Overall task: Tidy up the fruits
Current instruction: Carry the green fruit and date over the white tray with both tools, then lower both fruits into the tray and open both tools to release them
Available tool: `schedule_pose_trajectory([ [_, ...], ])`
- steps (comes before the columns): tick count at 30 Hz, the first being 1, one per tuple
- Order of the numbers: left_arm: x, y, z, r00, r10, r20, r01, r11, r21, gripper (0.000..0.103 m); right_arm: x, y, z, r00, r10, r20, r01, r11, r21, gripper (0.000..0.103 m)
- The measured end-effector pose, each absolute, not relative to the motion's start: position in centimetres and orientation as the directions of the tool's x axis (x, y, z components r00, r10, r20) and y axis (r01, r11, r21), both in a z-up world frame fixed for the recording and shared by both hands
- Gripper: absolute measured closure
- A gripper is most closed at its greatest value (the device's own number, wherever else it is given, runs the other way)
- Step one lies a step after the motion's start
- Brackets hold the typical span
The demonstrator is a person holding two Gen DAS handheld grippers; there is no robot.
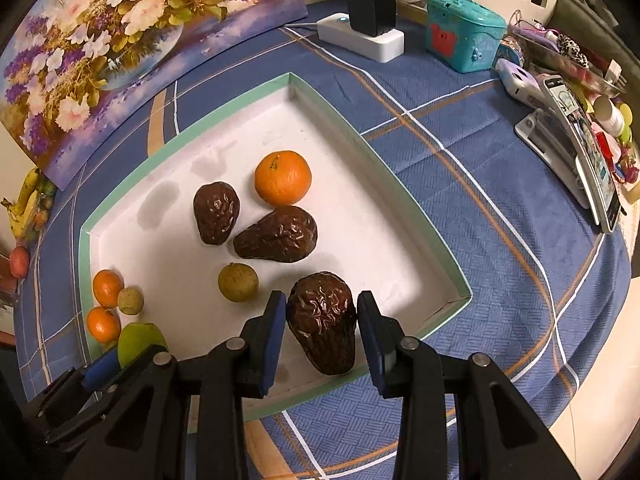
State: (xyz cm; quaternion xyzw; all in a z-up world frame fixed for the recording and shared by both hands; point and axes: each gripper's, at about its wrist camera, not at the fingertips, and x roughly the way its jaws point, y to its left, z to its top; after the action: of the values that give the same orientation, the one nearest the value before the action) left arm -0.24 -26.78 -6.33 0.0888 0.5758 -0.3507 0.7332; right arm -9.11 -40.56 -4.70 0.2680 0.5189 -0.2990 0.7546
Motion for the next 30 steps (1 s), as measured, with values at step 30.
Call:
schedule_pose_trajectory([
  [30, -0.5, -25.5, -3.8, 0.124, -0.457, -0.881, 0.621, 0.728, -0.291, 0.046, -9.2, -40.8, -4.5, 0.283, -0.21, -0.936, 0.748, 0.66, 0.077, 0.047],
])
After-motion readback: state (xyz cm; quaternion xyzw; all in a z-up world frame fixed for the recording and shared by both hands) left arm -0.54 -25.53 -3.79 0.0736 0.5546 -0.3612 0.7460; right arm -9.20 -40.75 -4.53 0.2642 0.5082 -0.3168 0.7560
